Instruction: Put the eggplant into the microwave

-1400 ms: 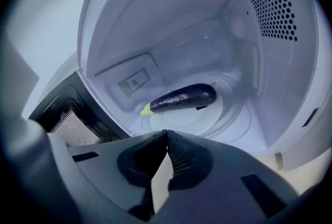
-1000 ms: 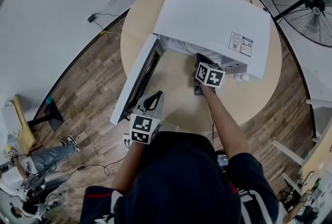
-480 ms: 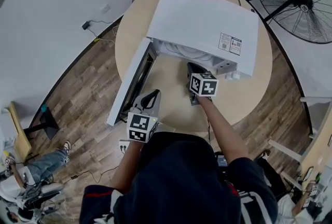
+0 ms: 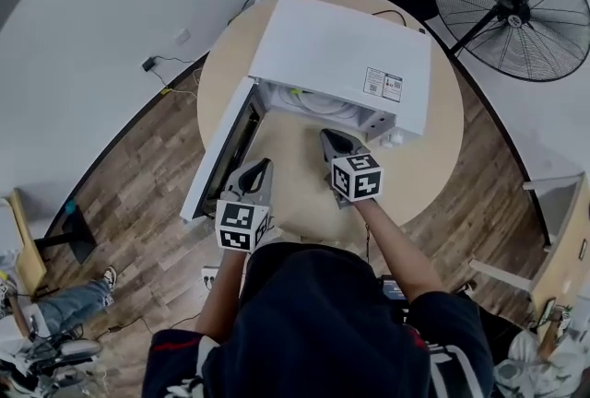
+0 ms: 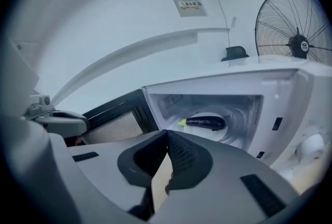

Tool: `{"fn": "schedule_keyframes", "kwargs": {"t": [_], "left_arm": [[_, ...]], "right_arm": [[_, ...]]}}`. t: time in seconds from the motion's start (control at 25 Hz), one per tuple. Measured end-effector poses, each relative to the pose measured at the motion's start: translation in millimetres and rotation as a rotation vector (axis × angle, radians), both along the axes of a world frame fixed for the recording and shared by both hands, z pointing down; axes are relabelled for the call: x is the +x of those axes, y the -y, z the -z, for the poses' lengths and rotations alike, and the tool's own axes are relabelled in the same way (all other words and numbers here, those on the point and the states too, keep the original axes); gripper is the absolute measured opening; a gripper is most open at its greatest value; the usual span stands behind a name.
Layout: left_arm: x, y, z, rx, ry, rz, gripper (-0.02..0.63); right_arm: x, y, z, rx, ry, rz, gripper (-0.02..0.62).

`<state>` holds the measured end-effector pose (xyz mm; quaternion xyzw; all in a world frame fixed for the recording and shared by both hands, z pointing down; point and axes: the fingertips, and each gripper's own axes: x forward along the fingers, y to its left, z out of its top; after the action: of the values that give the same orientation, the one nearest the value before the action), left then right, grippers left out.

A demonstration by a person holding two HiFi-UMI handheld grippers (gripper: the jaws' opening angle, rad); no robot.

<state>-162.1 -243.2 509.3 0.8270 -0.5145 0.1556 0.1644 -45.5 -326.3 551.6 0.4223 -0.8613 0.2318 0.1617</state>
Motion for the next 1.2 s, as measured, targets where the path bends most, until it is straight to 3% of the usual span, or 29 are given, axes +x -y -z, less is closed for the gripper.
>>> {"fn": "schedule_keyframes", "kwargs": {"t": [0.48,0.72,1.2], "left_arm": [[20.5,-7.7,47.2,0.116,-0.002,0.011,0.02],[29.4,-15.7,78.6,0.179,-0.005,0.016,0.02],[37.7,-25.4,104.2,0.244,0.021,0.012,0.02]], "right_arm": [[25.8,-43.4,87.5,0.192,0.023,0.045,0.012],[42.6,-57.5,124.5,0.266,0.094,0.013,0.012],[62.6,-71.1,162.7,0.34,0.12,-0.006,0.011]]}}
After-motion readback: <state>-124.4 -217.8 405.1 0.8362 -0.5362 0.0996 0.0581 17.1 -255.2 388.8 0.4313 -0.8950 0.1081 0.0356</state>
